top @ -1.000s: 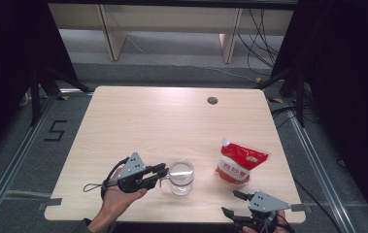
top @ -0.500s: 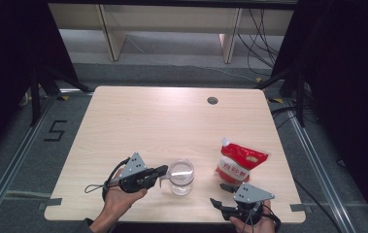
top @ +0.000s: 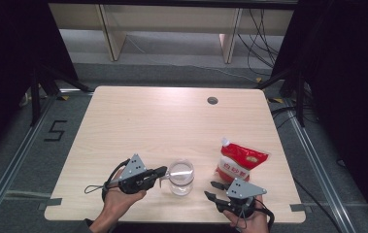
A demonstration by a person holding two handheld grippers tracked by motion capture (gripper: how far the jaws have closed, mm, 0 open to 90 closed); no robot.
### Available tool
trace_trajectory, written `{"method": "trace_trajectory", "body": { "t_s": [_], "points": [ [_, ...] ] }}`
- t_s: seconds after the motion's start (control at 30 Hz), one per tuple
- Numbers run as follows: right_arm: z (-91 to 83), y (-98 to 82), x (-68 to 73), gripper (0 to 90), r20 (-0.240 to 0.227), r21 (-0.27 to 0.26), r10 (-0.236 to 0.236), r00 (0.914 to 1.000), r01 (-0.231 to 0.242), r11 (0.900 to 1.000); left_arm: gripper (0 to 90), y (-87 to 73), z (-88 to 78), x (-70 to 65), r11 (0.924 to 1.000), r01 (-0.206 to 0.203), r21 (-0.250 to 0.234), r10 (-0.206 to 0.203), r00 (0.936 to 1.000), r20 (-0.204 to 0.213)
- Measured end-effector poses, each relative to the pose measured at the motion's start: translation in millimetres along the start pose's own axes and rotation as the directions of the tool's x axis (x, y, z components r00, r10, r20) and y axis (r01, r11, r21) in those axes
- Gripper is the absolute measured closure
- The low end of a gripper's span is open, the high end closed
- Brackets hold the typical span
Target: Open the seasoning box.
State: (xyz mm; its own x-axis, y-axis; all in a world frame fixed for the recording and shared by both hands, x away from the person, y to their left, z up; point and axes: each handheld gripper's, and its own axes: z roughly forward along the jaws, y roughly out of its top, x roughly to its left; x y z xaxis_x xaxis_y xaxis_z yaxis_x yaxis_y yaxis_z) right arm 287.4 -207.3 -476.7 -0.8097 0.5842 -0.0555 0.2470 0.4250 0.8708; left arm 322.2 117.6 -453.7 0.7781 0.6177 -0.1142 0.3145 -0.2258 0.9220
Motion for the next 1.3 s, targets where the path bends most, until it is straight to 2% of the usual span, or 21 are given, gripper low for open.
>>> {"method": "trace_trajectory", "body": {
  "t_s": [0.1, 0.17, 0.3, 0.37, 0.43, 0.47, 0.57, 0.6, 0.63, 0.7, 0.73, 0.77, 0.8, 1.07, 1.17, 1.2, 1.27, 1.3],
  "points": [
    [5.5, 3.1, -1.3, 67.5, -0.004, -0.03, 0.006, 1.0, -0.006, 1.0, 89.3, -0.1, -0.4, -0.4, 1.0, -0.004, 0.002, 0.004, 1.0, -0.002],
    [8.3, 5.1, -1.7, 70.6, -0.014, -0.029, 0.003, 0.9999, -0.003, 1.0, 89.3, -0.9, 0.4, -0.2, 1.0, -0.001, -0.009, 0.001, 1.0, 0.002],
    [11.7, 7.3, -0.2, 74.7, -0.006, -0.036, 0.011, 0.9999, -0.012, 0.999, 89.3, -1.0, -0.3, -0.4, 1.0, -0.005, -0.007, 0.005, 1.0, -0.001],
    [14.9, 9.4, -2.2, 78.3, -0.008, -0.044, -0.013, 0.9999, 0.012, 0.999, 89.3, -1.3, -1.2, 0.2, 0.9998, -0.018, -0.006, 0.018, 0.9998, -0.003],
    [16.6, 10.2, -2.2, 79.9, -0.011, -0.043, -0.011, 0.9999, 0.01, 0.999, 89.3, -2.2, -2.2, -1.0, 0.9999, -0.011, -0.005, 0.011, 0.9999, -0.005],
    [18.3, 10.3, -2.0, 80.2, -0.006, -0.055, -0.009, 0.9999, 0.008, 0.998, 89.3, -2.6, -1.6, -0.7, 0.9999, -0.008, -0.014, 0.008, 1.0, 0.001],
    [19.7, 10.6, -2.9, 80.3, -0.013, -0.043, -0.013, 0.9998, 0.012, 0.999, 89.0, -2.7, -1.7, -0.8, 0.9998, -0.008, -0.016, 0.008, 1.0, 0.001],
    [21.3, 10.5, -2.8, 80.3, -0.029, -0.054, -0.007, 0.9996, 0.005, 0.999, 88.9, -1.9, -3.3, -1.1, 0.9996, -0.027, -0.008, 0.027, 0.9996, -0.005],
    [21.4, 10.6, -2.6, 80.3, -0.028, -0.053, -0.006, 0.9996, 0.004, 0.999, 88.7, -2.2, -3.5, -2.1, 0.9999, -0.011, -0.011, 0.011, 0.9999, -0.004],
    [20.5, 10.9, -2.6, 80.3, -0.013, -0.049, -0.004, 0.9999, 0.003, 0.999, 88.0, -2.3, -4.0, -2.2, 0.9998, -0.009, -0.015, 0.009, 1.0, -0.004],
    [21.7, 10.9, -3.1, 80.3, -0.029, -0.058, -0.007, 0.9995, 0.005, 0.998, 87.9, -2.3, -5.6, -1.7, 0.9994, -0.034, -0.011, 0.034, 0.9994, -0.003],
    [21.7, 10.9, -3.1, 80.3, -0.029, -0.058, -0.007, 0.9995, 0.005, 0.998, 87.9, -2.3, -5.6, -1.7, 0.9994, -0.034, -0.011, 0.034, 0.9994, -0.003],
    [20.2, 11.3, -2.9, 80.3, -0.008, -0.046, -0.003, 1.0, 0.002, 0.999, 88.1, -2.6, -6.2, -1.9, 0.9992, -0.04, -0.007, 0.04, 0.9992, -0.008],
    [22.7, 13.1, -3.0, 82.3, -0.011, -0.051, -0.011, 0.9999, 0.01, 0.999, 88.5, -3.4, -6.3, -1.7, 0.9991, -0.042, -0.012, 0.042, 0.9991, -0.011],
    [23.2, 13.7, -3.1, 83.4, -0.007, -0.049, -0.008, 0.9999, 0.007, 0.999, 88.6, -4.2, -6.1, -2.9, 0.9994, -0.029, -0.016, 0.029, 0.9995, -0.014],
    [24.3, 14.4, -3.5, 84.6, -0.01, -0.054, -0.013, 0.9999, 0.013, 0.998, 88.7, -4.0, -6.6, -2.6, 0.9987, -0.048, -0.014, 0.048, 0.9987, -0.014],
    [25.3, 14.9, -3.3, 85.7, -0.014, -0.055, -0.016, 0.9998, 0.015, 0.998, 88.7, -4.6, -6.5, -3.6, 0.999, -0.04, -0.017, 0.04, 0.999, -0.017],
    [26.0, 15.0, -2.9, 86.0, -0.017, -0.054, -0.013, 0.9998, 0.012, 0.998, 88.8, -4.4, -6.6, -3.0, 0.9985, -0.051, -0.017, 0.051, 0.9986, -0.016]
  ]
}}
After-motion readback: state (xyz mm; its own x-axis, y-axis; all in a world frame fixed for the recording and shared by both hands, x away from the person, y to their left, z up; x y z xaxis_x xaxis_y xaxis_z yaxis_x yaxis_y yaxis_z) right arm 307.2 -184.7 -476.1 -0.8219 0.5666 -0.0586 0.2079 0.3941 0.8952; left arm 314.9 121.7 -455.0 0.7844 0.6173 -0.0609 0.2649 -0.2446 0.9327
